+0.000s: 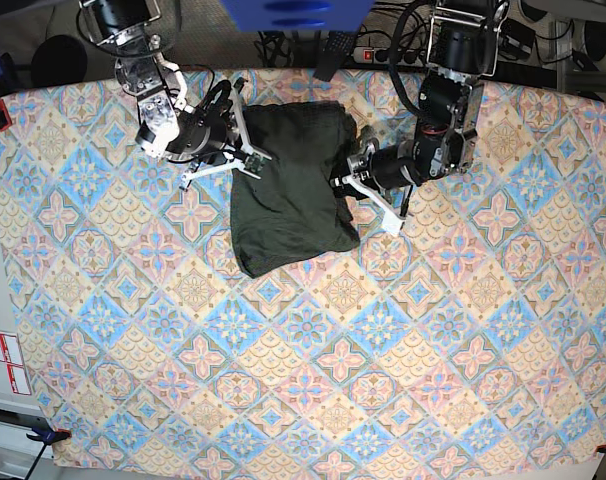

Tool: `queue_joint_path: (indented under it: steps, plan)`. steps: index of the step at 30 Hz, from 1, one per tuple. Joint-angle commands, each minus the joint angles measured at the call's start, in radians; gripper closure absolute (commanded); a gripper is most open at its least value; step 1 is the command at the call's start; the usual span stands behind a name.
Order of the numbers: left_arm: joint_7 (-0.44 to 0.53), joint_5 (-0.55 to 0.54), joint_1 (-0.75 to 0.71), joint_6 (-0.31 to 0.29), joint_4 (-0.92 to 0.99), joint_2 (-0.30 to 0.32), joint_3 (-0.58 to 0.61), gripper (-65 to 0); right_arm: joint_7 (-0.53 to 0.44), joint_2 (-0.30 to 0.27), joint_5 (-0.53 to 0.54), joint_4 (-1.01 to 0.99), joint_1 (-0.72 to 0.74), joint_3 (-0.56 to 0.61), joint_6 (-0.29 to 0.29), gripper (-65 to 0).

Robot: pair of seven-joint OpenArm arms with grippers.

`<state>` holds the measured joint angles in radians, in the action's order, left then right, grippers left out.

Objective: Fold the T-shirt properly
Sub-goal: 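Grasp the bundle's edge with both grippers and pull it straight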

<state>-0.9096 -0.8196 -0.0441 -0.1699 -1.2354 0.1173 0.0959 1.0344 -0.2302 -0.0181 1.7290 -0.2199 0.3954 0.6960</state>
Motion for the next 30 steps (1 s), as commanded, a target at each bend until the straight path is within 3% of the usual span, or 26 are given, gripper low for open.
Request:
queue_joint_path:
  steps: [1, 9, 14, 19, 22, 30]
  plan:
    - [0.011, 0.041, 0.016, 0.026, 0.015, 0.003, 0.001, -9.8, -0.012, -0.002, 0.013, 0.035, 0.003, -0.002, 0.002, -4.2]
    - [-0.003, 0.131, 0.097, 0.026, 0.050, -0.032, 0.001, -7.9, -0.012, -0.002, 0.013, 0.072, -0.023, -0.010, 0.002, -4.2]
    - [-0.087, 0.136, 0.037, 0.026, -0.163, -0.028, -0.006, -0.2, -0.013, -0.002, 0.013, 0.159, -0.034, -0.010, 0.002, -4.2]
    - [-0.154, 0.139, -0.072, 0.026, -0.401, -0.024, 0.001, 0.0, -0.013, -0.002, 0.013, 0.193, -0.052, -0.006, 0.002, -4.1]
    - [-0.145, 0.133, -0.132, 0.023, -0.472, 0.002, 0.037, 0.0, -0.016, -0.002, 0.013, 0.191, -0.051, -0.002, 0.002, -4.1]
    - [-0.078, 0.139, -0.185, 0.025, -0.490, 0.002, 0.176, 0.0, -0.019, -0.001, 0.014, 0.187, -0.043, -0.002, 0.002, -4.1]
